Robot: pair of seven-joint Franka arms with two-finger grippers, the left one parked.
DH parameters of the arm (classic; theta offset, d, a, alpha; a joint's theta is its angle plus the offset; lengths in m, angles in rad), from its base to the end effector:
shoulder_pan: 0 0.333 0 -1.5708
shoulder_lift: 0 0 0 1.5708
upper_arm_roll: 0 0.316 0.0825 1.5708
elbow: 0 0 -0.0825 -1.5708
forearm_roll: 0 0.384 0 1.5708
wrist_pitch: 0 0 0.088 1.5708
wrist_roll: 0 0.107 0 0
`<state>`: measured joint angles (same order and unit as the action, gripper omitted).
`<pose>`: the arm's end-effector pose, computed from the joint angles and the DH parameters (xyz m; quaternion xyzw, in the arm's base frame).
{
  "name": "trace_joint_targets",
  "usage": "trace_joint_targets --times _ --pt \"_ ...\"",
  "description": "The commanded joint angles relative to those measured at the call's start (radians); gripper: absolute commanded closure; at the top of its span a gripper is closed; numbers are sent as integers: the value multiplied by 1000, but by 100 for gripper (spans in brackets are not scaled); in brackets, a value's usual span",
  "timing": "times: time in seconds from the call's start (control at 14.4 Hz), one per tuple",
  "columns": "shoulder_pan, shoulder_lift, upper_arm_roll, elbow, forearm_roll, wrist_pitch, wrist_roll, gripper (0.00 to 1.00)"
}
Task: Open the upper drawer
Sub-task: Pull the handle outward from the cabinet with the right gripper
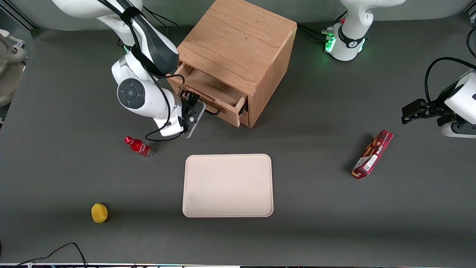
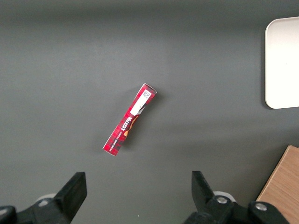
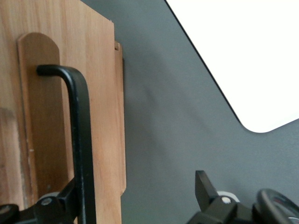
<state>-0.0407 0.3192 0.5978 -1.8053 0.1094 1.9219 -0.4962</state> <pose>0.5266 0.3089 0.3859 -0.8672 -0.4722 0.0791 0.1364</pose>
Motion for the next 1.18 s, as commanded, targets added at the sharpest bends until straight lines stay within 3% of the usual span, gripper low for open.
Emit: trace_joint_targets --times 0.0,0.49,1.11 --pt "4 35 -12 50 -25 -24 -13 0" --pt "5 72 -55 119 -39 -75 -54 0" --pt "4 146 -61 221 -118 -121 -56 0"
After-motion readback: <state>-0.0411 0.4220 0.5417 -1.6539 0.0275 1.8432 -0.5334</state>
